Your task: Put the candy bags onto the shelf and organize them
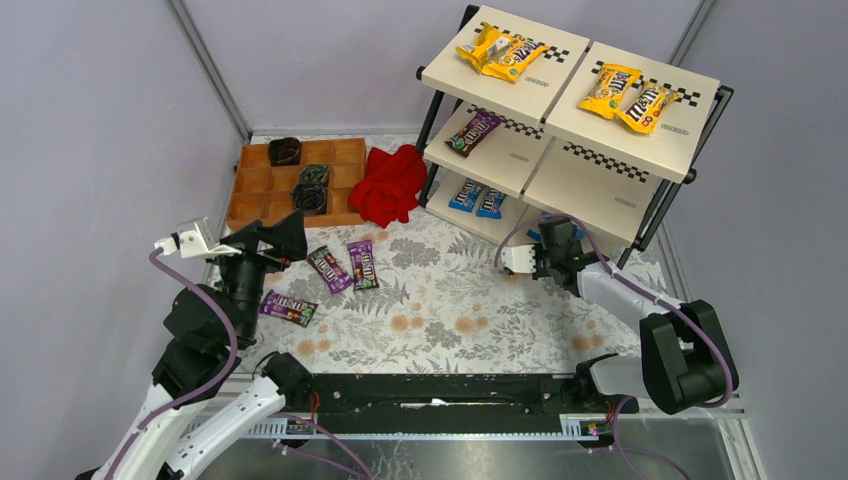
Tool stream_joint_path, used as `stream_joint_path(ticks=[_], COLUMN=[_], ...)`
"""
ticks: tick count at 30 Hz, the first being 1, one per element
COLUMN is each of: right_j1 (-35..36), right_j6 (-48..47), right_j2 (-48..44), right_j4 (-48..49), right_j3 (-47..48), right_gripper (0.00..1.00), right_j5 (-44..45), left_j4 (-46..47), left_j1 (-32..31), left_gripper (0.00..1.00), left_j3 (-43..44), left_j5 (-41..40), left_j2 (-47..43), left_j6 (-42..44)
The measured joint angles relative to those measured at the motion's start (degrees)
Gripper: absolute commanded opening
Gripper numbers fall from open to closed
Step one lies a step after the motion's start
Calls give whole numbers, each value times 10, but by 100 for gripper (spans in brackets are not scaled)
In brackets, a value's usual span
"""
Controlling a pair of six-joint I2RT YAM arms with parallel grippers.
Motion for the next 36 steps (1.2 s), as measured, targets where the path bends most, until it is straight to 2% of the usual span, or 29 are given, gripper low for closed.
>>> stream_joint_path(ticks=[12, 27, 32, 36], right_j1=[-2, -2, -2, -2], right_j6=[-19, -20, -15, -14], right_j2=[8, 11, -8, -26], right_j4=[40, 44, 44, 44], right_j3=[-5, -22, -30, -36], right_gripper=[10, 48, 68, 73], right_j5=[2, 12, 12, 11], left_j4=[0, 0, 0, 0], left_j1=[0, -2, -3, -3], left_gripper=[99, 99, 99, 99], left_j3=[-1, -1, -1, -1], left_j5=[-2, -5, -6, -6], left_j2=[0, 0, 0, 0], left_j6=[0, 0, 0, 0])
